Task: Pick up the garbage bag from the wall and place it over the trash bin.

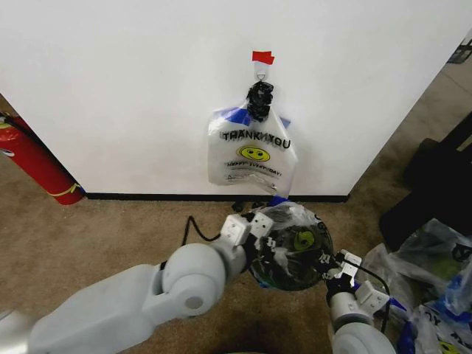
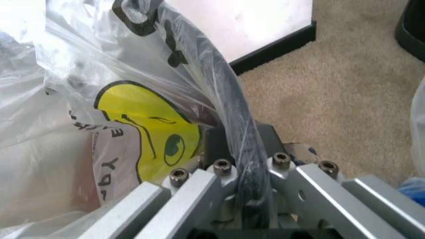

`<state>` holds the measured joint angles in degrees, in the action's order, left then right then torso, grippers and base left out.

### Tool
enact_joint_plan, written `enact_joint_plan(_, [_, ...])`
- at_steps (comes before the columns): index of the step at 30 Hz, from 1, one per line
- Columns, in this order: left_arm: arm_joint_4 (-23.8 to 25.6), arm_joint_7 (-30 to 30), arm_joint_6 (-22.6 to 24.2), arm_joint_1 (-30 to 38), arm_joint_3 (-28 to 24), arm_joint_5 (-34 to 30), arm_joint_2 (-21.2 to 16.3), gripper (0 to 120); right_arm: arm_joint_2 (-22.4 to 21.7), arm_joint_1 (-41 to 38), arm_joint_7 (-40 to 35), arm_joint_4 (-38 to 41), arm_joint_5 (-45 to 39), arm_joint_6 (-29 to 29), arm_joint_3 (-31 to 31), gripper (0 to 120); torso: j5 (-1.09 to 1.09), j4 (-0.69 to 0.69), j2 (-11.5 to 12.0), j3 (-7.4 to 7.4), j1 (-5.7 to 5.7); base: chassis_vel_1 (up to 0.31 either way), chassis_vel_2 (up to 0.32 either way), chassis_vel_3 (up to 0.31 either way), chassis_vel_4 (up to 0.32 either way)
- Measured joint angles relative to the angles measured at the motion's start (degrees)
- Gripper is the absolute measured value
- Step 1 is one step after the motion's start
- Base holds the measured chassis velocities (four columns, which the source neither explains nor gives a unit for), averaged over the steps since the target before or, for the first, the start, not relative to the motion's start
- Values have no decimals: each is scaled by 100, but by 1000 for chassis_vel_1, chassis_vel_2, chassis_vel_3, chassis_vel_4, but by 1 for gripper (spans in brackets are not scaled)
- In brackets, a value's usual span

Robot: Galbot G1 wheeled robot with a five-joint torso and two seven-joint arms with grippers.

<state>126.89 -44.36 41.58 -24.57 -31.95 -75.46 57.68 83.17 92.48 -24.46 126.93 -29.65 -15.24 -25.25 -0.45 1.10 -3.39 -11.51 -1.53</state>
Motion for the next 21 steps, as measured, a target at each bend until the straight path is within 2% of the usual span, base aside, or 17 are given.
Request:
enact_joint_plan(3, [-534,-106,15,260,-326,-12,526,0,-6,16,6,-3,98,-3,-32,0,1,1,0,0,0,0,0,0,0])
enact_joint_plan(4, [-534,-106,15,260,-326,-12,526,0,-6,16,6,-3,98,-3,-32,0,1,1,0,0,0,0,0,0,0])
enact_joint_plan(10, [-1560,-224,1,410,-827,260,1245,0,-3,39,8,30,116,-5,-57,0,1,0,0,0,0,0,0,0,0])
enact_joint_plan(11, [-1560,-224,1,410,-827,260,1245,0,-3,39,8,30,116,-5,-57,0,1,0,0,0,0,0,0,0,0])
enact_joint_plan(18, [-2590,-244,-33,293,-990,911,1580,0,-16,37,46,88,79,0,-54,0,1,-1,0,0,0,0,0,0,0])
enact_joint_plan(21, [-2829,-242,-55,265,-1002,1010,1645,0,-17,33,55,106,73,0,-50,0,1,0,0,0,0,0,0,0,0])
